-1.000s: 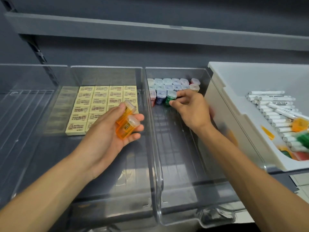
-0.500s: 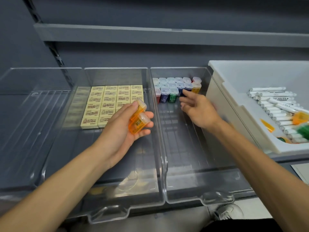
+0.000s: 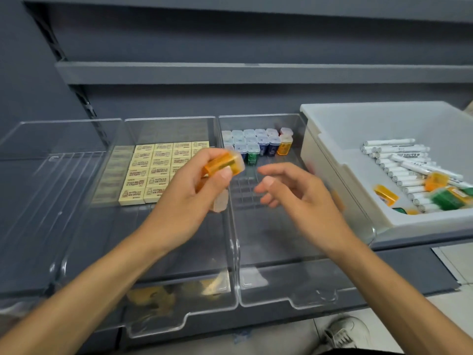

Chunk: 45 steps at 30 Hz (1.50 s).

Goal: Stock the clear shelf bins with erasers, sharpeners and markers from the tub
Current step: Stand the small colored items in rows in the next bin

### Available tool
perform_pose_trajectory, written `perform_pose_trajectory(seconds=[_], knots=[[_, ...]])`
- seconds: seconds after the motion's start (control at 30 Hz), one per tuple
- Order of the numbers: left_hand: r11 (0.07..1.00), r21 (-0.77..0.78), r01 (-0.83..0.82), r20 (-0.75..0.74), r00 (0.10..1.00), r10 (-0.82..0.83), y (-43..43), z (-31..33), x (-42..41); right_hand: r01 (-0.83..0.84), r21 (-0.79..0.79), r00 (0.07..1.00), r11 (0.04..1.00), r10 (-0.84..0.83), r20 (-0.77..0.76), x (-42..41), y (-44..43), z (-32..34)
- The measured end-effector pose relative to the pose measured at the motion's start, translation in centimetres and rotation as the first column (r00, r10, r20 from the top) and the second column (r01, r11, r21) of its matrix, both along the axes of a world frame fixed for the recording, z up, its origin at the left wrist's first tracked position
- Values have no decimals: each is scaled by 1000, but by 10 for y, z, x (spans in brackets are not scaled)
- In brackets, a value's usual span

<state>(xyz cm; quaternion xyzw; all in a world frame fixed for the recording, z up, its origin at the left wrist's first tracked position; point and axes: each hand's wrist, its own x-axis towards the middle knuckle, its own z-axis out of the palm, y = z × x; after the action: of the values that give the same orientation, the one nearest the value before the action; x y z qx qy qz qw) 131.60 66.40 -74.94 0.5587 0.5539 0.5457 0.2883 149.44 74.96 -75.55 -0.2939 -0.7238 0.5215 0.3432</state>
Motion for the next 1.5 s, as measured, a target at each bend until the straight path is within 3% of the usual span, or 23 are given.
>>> perform_pose_trajectory(seconds=[0.13,0.33,0.6,0.8,1.07,1.2,1.27,1.33,1.43,1.5], knots=[[999,24,37,-10,999,-37,-3,6,8,-205,31,976,978,207,-67,-5,-13,13],[998,25,52,-7,999,-52,-10,-2,15,-212,-88,956,973,188,-226,-8,-11,11],[1000,3,-17,12,1000,17,-17,-13,15,-197,-142,952,970,155,-263,-8,-9,10],[995,36,-89,91,992,86,-12,-7,22,-213,-315,927,925,90,-364,-16,-13,10],[989,3,-150,149,978,148,-10,-10,19,-114,-221,973,969,64,-220,-26,-10,16],[975,-124,-184,196,959,206,-9,-8,20,66,-222,983,973,-101,-153,-28,14,19],[969,-173,-179,284,932,223,-7,-8,20,192,-220,968,956,-222,-118,-27,33,16],[963,-226,-146,462,854,238,-5,-7,18,281,-235,946,931,-310,-97,-26,48,10],[973,-225,-43,668,721,186,-3,-4,10,313,-251,937,916,-341,-76,-27,60,2],[980,-199,-6,721,676,151,-2,-4,5,297,-276,944,914,-325,-62,-29,62,-1]])
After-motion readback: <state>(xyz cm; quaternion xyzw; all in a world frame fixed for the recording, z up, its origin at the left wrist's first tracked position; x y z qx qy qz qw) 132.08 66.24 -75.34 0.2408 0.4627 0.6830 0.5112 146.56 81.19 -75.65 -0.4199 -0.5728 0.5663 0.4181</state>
